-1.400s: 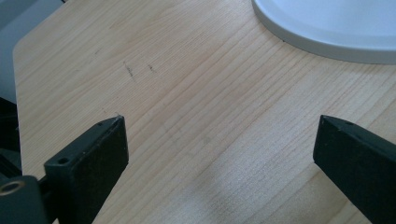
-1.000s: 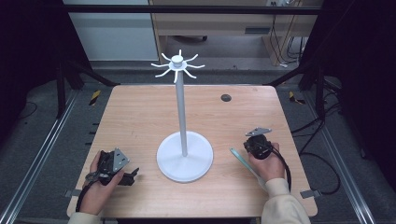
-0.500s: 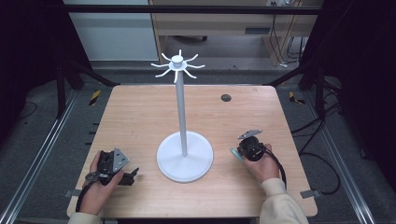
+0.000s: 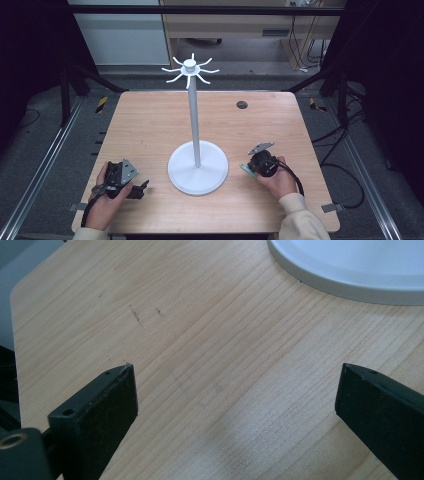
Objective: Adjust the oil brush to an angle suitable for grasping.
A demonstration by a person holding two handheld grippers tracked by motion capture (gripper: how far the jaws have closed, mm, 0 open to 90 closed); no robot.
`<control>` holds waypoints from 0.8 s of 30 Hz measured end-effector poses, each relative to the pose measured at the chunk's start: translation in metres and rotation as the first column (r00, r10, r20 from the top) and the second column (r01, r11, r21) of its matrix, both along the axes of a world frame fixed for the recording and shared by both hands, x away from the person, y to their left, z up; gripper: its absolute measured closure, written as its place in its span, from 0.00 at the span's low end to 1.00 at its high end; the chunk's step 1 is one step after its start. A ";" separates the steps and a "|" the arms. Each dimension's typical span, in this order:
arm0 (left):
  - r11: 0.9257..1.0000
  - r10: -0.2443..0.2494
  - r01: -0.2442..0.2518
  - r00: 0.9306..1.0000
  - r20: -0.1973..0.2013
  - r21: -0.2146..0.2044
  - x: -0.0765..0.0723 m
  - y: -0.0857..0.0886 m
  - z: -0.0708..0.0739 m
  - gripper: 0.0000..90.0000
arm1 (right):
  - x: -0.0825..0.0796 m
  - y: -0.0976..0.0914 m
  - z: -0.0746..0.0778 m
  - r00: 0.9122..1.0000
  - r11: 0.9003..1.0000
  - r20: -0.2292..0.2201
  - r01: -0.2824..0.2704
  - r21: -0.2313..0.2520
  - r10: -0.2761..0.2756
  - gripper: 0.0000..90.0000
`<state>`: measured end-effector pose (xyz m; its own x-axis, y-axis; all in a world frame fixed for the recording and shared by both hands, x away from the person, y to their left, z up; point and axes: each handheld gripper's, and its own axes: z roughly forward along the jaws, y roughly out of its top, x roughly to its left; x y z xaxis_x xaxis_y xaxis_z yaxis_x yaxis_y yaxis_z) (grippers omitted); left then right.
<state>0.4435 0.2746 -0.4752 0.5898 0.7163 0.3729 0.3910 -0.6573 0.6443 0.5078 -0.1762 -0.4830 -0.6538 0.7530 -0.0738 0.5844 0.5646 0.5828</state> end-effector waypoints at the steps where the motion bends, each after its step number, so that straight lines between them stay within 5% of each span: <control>1: 1.000 0.000 0.000 1.000 0.000 0.000 0.000 0.000 0.000 0.03 | -0.001 0.001 0.000 1.000 1.000 0.000 -0.012 -0.006 0.012 1.00; 15: 1.000 -0.002 0.002 1.000 -0.003 0.000 0.000 0.000 0.000 0.03 | -0.019 0.015 0.002 0.995 0.995 -0.026 -0.100 -0.011 0.100 1.00; 24: 1.000 0.007 -0.007 1.000 -0.001 0.002 0.000 0.002 0.000 0.03 | -0.034 0.000 0.019 0.995 0.995 -0.018 -0.102 -0.022 0.101 1.00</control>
<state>0.4433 0.2762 -0.4752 0.5854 0.7194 0.3738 0.3962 -0.6561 0.6423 0.4735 -0.1760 -0.4642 -0.7280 0.6810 -0.0788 0.5328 0.6344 0.5600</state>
